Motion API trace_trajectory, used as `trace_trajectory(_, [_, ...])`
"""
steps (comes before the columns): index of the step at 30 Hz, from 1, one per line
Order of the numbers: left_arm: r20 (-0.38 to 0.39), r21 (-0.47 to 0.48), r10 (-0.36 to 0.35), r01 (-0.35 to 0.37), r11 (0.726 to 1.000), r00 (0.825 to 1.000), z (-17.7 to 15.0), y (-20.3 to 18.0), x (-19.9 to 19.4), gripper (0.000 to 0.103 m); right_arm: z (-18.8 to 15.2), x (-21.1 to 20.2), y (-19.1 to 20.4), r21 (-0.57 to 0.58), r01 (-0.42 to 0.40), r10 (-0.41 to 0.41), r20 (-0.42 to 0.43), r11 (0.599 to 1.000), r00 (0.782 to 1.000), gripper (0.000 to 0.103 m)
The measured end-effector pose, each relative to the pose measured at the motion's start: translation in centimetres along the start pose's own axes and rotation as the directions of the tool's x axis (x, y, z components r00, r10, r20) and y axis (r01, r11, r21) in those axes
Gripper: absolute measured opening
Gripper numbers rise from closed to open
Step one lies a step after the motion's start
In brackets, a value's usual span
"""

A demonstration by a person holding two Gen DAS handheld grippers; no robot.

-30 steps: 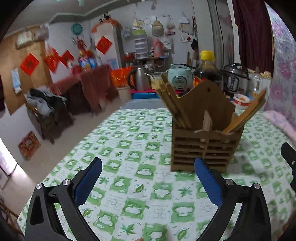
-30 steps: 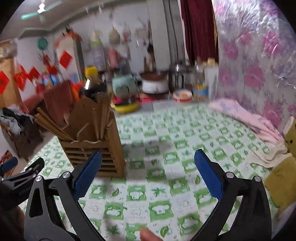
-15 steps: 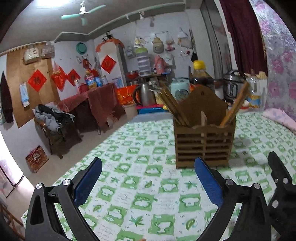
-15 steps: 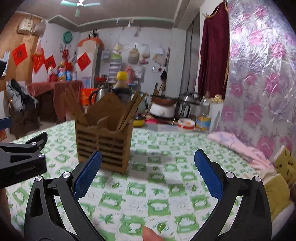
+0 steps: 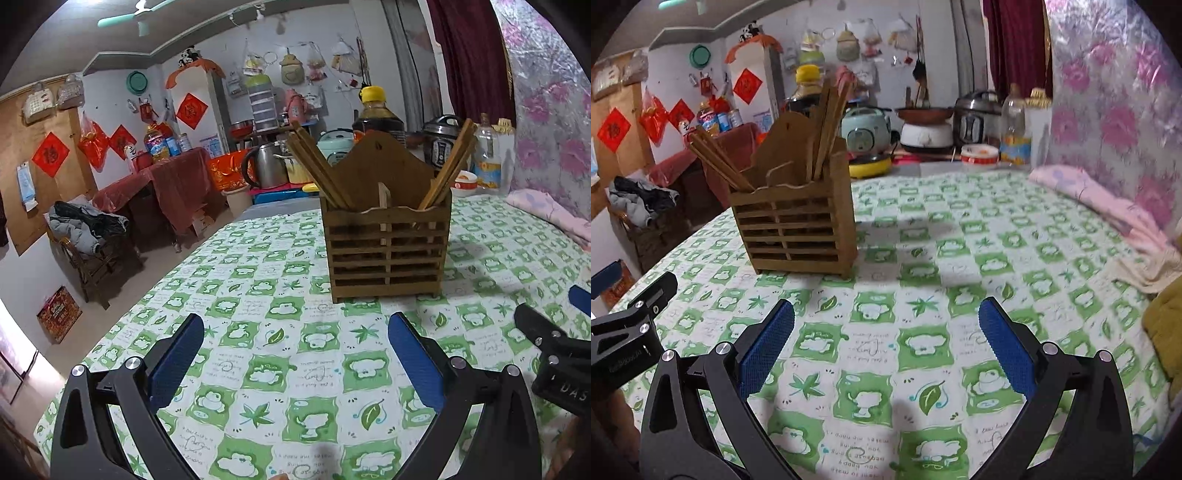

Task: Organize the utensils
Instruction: 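Withdraw both open tools from the holder and sweep over the table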

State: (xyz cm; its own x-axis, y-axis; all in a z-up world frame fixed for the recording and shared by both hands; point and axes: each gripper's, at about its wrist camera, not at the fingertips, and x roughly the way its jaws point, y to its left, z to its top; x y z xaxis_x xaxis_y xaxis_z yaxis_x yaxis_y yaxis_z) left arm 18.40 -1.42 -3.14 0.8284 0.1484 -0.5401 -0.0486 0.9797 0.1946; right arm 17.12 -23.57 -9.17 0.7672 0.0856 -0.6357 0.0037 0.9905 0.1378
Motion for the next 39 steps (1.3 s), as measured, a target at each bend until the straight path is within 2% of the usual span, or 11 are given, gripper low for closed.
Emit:
trace_trajectory(3, [-0.002,0.003,0.002,-0.002,1.0,1.0,0.1,0.0,0.0,0.098,-0.5,1.9,0.8,-0.021,-0.079,0.075,-0.138,0.997,0.988,0.097])
trace_trajectory(6, [-0.085,0.001,-0.03,0.031,1.0,0.996,-0.2,0.0,1.5,0.098,-1.0,3.8,0.7,-0.01,-0.042,0.037,-0.255,0.999,0.966,0.097])
trace_trajectory(8, [-0.214,-0.001,-0.081,0.083,0.997,0.973,-0.6,-0.2,3.7,0.098,-1.2,4.3,0.3,0.015,-0.034,0.037,-0.281,0.999,0.959,0.097])
trace_trajectory(10, [-0.332,-0.009,-0.106,0.11,0.994,0.937,-1.3,-0.4,6.0,0.098,-1.4,4.8,0.0,0.024,-0.018,0.024,-0.31,1.0,0.95,0.097])
trace_trajectory(12, [-0.391,0.001,-0.09,0.098,0.995,0.916,-1.9,-0.6,7.2,0.098,-1.7,5.3,0.1,0.021,-0.012,0.018,-0.346,1.0,0.938,0.097])
trace_trajectory(15, [-0.465,-0.009,-0.098,0.107,0.994,0.88,-2.6,-0.6,8.7,0.099,-1.7,5.5,0.3,0.0,0.002,-0.002,-0.356,1.0,0.934,0.097])
trace_trajectory(18, [-0.49,-0.084,-0.16,0.136,0.987,0.857,-2.9,0.4,9.5,0.099,-1.8,5.9,1.0,-0.054,0.023,-0.041,-0.375,0.998,0.926,0.098])
trace_trajectory(25, [-0.483,-0.11,-0.149,0.109,0.988,0.863,-3.1,0.8,9.3,0.099,-1.6,6.4,1.3,-0.061,0.047,-0.067,-0.389,0.997,0.919,0.098])
trace_trajectory(32, [-0.501,-0.093,-0.172,0.145,0.985,0.848,-3.1,0.6,9.6,0.099,-1.5,6.5,1.4,-0.053,0.049,-0.066,-0.394,0.997,0.917,0.098])
trace_trajectory(37, [-0.473,-0.078,-0.139,0.116,0.99,0.87,-2.2,0.6,9.2,0.098,-1.3,6.7,1.5,-0.065,0.043,-0.066,-0.402,0.997,0.913,0.098])
trace_trajectory(39, [-0.47,-0.088,-0.14,0.111,0.99,0.871,-1.2,0.8,9.3,0.098,-0.9,7.0,1.2,-0.049,0.042,-0.059,-0.423,0.998,0.904,0.098])
